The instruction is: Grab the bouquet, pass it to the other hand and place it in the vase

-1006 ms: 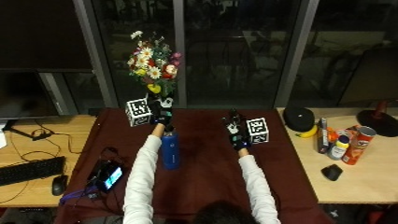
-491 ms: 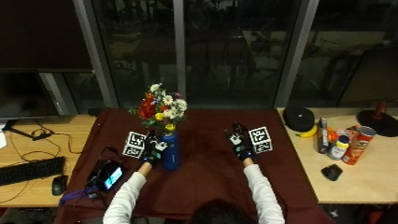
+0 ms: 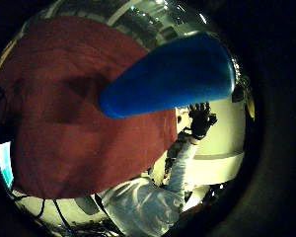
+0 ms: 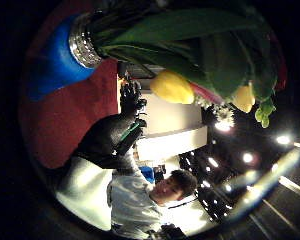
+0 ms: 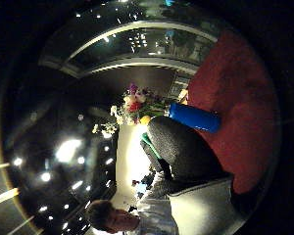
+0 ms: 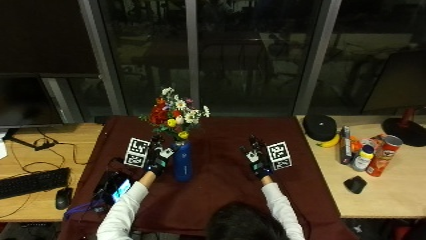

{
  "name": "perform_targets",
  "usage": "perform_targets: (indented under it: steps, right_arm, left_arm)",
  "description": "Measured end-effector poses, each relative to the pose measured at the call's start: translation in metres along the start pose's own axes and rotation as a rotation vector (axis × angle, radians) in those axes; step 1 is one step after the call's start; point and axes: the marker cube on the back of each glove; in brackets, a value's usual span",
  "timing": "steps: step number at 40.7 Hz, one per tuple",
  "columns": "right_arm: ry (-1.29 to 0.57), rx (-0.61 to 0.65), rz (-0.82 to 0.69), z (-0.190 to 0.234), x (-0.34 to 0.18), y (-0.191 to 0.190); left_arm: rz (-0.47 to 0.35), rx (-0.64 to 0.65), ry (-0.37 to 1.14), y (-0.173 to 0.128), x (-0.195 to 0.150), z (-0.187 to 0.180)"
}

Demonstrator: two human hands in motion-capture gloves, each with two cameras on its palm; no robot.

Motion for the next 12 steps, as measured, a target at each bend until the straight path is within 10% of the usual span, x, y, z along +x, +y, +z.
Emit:
perform_targets:
  steps: [12]
  right_arm:
    - [0.029, -0.024, -0.128, 0.005, 0.007, 0.002]
  left_arm:
    - [0.030, -0.021, -0.016, -0.002, 0.022, 0.007]
